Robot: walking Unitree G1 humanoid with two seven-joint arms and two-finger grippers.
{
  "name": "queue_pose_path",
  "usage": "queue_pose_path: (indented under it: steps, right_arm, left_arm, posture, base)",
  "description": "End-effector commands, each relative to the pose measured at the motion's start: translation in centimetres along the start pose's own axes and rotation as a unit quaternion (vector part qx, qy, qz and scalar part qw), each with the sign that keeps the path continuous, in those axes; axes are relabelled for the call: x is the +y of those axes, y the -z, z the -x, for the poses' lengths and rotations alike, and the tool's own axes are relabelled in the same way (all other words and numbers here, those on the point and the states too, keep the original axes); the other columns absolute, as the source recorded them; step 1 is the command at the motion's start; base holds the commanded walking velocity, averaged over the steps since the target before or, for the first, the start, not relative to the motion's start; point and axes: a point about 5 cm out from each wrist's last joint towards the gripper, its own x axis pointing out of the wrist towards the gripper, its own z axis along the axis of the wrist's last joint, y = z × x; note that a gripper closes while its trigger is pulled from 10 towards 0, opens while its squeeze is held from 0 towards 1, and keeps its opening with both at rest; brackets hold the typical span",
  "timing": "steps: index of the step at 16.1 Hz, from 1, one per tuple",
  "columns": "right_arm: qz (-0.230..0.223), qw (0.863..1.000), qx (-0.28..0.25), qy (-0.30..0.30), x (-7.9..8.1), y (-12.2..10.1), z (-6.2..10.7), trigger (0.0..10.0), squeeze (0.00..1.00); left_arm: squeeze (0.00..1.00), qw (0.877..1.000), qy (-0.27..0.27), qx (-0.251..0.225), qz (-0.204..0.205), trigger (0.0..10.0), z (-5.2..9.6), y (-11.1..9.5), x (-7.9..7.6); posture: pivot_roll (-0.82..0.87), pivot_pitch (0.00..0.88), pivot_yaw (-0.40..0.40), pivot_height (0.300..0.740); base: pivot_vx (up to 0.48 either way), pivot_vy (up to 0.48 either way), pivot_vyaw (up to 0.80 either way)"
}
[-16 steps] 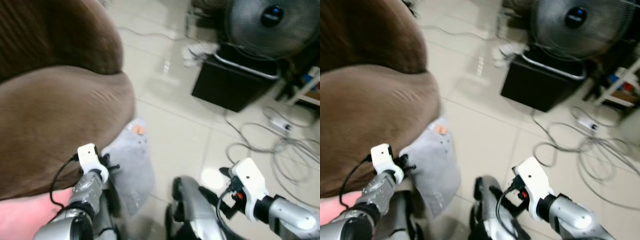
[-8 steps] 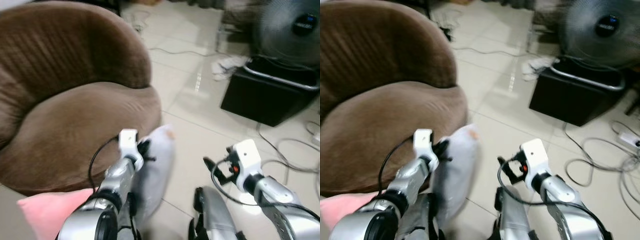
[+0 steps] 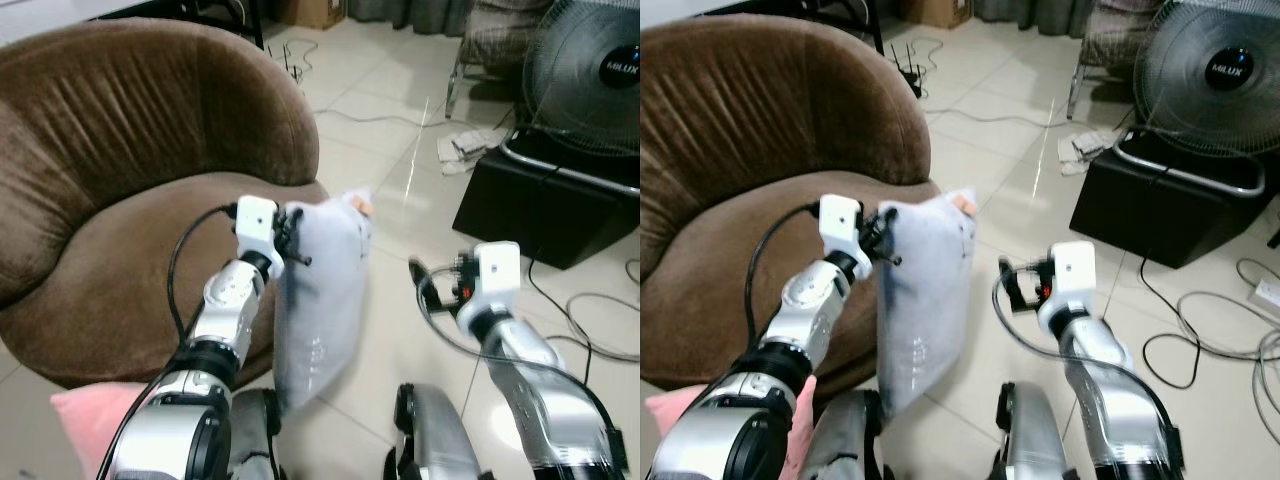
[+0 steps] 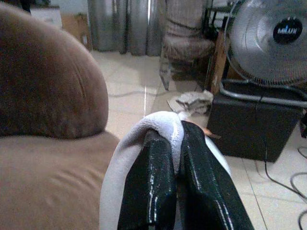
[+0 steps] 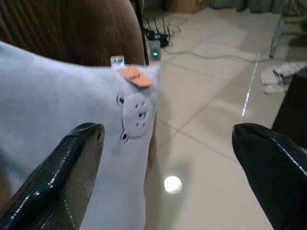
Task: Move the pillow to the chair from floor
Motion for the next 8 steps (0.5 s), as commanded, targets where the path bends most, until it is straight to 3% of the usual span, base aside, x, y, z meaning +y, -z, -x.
queue_pose_path:
  steps: [1,3,7,8]
  right_arm:
    - [-0.007,1.000,-0.017,0.002,0.0,-0.6,-0.5,10.0,0.00]
    - [0.001,0.999,-0.049,-0.016,1.1,-2.2,-1.2,10.0,0.00]
    - [0.007,0.999,-0.050,0.001,1.0,-2.7,-2.0,10.0,0.00]
    - [0.019,0.999,-0.037,0.002,1.0,-2.8,-2.3,10.0,0.00]
  left_arm:
    - [0.00,0.998,-0.004,-0.059,-0.033,0.0,-0.5,-2.7,0.6]
    - [0.00,0.989,-0.013,-0.132,-0.058,0.0,-0.1,-7.1,1.3]
    - [0.00,0.983,-0.030,-0.168,-0.071,0.0,1.1,-9.8,1.7]
    - [0.00,0.979,-0.025,-0.179,-0.093,0.0,1.7,-10.9,1.5]
  posture:
    - [0.02,0.000,0.051,0.635]
    - [0.02,0.000,0.051,0.655]
    - [0.02,0.000,0.072,0.690]
    - [0.02,0.000,0.078,0.700]
  base:
    - [0.000,0.000,0.00]
    - [0.000,0.000,0.00]
    - [0.000,0.000,0.00]
    - [0.000,0.000,0.00]
